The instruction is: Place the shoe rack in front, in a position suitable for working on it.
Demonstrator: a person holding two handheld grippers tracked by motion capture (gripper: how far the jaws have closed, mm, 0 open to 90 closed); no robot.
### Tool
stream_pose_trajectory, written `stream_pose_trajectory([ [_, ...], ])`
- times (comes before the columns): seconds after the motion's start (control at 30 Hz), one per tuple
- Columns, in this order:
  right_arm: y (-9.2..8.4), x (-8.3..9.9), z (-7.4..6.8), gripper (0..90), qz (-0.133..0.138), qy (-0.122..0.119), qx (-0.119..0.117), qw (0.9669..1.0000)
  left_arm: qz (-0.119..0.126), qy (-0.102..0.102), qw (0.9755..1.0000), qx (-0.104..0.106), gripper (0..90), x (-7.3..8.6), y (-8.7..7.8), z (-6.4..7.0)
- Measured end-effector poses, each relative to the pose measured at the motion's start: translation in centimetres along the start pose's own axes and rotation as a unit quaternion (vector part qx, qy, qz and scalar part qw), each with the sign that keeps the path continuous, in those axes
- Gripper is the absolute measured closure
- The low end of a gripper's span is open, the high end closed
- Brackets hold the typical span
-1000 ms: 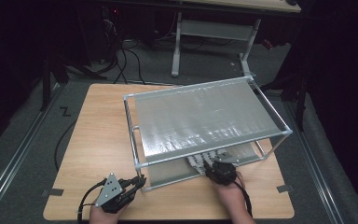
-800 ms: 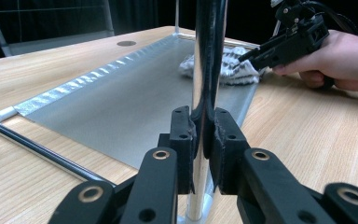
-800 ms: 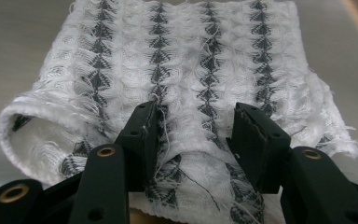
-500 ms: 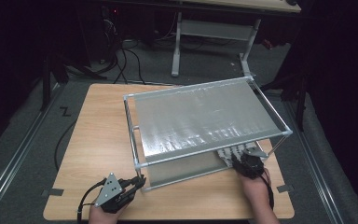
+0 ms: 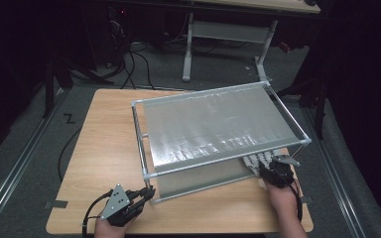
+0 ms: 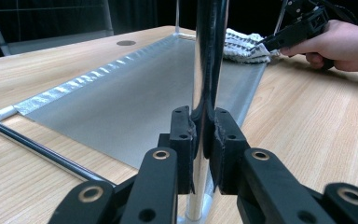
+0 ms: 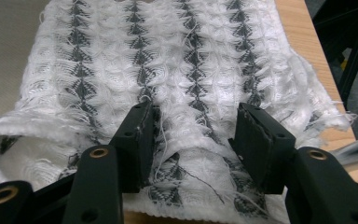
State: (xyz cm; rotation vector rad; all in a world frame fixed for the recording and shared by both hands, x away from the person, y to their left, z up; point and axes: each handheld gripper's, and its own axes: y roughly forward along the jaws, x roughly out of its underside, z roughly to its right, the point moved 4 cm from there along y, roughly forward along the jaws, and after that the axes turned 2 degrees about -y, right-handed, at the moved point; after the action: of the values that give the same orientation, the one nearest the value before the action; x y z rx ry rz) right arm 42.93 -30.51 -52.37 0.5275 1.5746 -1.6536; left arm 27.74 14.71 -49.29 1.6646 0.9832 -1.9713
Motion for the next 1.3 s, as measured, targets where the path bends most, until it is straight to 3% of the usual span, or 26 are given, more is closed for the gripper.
stream_pose_trajectory([
  [0.13,0.0,0.0,-0.4,49.2,-0.003,0.011,-0.005,0.9999,0.001,-0.001,1.0000,0.001,80.6,0.0,0.0,0.0],
  [0.23,0.0,0.0,-0.9,49.4,0.001,-0.001,-0.014,0.9999,0.001,-0.001,1.0000,0.001,80.6,0.0,0.0,0.0],
  [0.43,-0.2,-0.2,-3.5,50.2,0.006,-0.012,-0.036,0.9992,0.002,-0.001,1.0000,0.001,80.6,0.0,0.0,0.0],
  [0.83,-1.0,-0.8,-11.7,50.7,0.006,-0.047,-0.098,0.9940,0.002,-0.002,1.0000,0.002,80.6,0.0,0.0,0.0],
  [1.13,-2.0,-1.2,-18.5,51.3,0.009,-0.088,-0.143,0.9857,0.002,-0.002,1.0000,-0.002,80.6,0.0,0.0,0.0],
  [1.3,-2.6,-1.3,-21.4,51.7,0.009,-0.112,-0.161,0.9805,0.002,0.000,1.0000,-0.003,80.6,0.0,0.0,0.0],
])
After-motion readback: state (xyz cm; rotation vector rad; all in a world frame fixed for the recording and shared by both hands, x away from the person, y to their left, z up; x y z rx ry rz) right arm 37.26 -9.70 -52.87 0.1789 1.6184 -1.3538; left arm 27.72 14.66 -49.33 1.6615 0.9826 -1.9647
